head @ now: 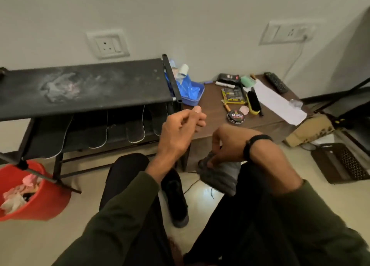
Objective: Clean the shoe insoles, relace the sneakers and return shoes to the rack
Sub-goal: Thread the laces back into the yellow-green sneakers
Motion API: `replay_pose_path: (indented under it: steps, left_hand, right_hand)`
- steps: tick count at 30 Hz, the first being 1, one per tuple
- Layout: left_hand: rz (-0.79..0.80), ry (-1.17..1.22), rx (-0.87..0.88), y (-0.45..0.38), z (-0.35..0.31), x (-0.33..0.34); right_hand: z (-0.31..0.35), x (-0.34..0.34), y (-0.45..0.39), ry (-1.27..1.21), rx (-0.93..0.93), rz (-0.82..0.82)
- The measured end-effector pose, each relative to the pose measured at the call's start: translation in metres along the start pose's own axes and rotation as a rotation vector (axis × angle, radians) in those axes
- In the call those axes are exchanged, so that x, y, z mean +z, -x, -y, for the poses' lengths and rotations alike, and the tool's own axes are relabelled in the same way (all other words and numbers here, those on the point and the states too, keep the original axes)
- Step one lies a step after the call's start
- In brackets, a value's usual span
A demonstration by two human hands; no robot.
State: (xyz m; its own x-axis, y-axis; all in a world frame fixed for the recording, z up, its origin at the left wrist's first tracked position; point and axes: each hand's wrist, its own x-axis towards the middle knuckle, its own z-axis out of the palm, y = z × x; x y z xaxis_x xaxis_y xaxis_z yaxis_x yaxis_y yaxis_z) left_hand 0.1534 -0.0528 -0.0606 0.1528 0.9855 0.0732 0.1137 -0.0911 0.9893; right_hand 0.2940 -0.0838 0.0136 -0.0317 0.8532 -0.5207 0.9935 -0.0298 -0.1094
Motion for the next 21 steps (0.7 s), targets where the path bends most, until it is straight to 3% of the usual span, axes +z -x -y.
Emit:
replay_pose_path:
  steps: [5, 9, 17, 19, 21]
  left_hand:
    - [-0.043, -0.038, 0.087, 0.022, -0.045, -0.044]
    - [-0.043, -0.097, 0.056, 0.035, -0.05, -0.063]
    - [0.037, -0.257, -0.163, 0.012, 0.014, -0.046]
    - [0.073, -0.363, -0.173, -0.007, 0.033, -0.029]
    - [0.095, -0.425, -0.155, -0.033, 0.044, -0.011]
  right_hand:
    - [-0.013, -0.061, 0.052, -0.077, -0.008, -0.291]
    - [-0.014, -0.05, 0.03, -0.107, 0.047, -0.522]
    - [-0.009, 0.054, -0.075, -0.014, 0.023, -0.676]
    - [-0.012, 0.067, -0.093, -0.003, 0.004, -0.671]
    - [-0.02, 0.069, -0.106, -0.146, -0.059, -0.601]
